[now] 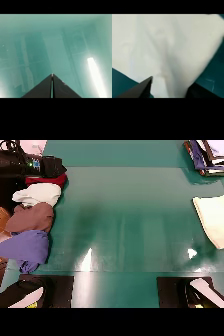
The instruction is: Fold the shirts.
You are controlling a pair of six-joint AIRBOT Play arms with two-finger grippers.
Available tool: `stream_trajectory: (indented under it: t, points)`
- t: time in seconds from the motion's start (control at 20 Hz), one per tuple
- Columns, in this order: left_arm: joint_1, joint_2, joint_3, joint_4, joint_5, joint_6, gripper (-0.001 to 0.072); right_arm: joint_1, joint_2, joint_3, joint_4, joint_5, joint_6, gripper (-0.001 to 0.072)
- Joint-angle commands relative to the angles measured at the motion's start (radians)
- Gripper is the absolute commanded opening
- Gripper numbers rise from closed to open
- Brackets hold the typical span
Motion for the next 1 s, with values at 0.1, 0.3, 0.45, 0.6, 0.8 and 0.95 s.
stream_trajectory:
  t: [0.1,0.3,0.45,0.6,0.8,0.95]
  points:
    - [0.0,0.0,0.0,0.001,0.0,0.01,0.0026,0.095,-0.106,0.126,-0.27,0.355,0.021,0.0528]
    - [0.0,0.0,0.0,0.001,-0.013,0.01,0.0026,0.106,-0.079,0.291,-0.3,0.437,0.066,0.0509]
    - [0.0,0.0,0.0,0.0,-0.019,0.01,0.0026,0.178,0.001,0.391,-0.288,0.43,0.066,0.0509]
    - [0.0,0.0,0.0,0.0,-0.019,0.009,0.0026,0.33,0.038,0.432,-0.159,0.423,0.065,0.0509]
    - [0.0,0.0,0.0,0.0,-0.008,0.009,0.0026,0.605,0.038,0.437,-0.098,0.418,0.065,0.0509]
    - [0.0,0.0,0.0,0.0,-0.004,0.009,0.0026,0.792,0.038,0.437,-0.099,0.389,0.065,0.0396]
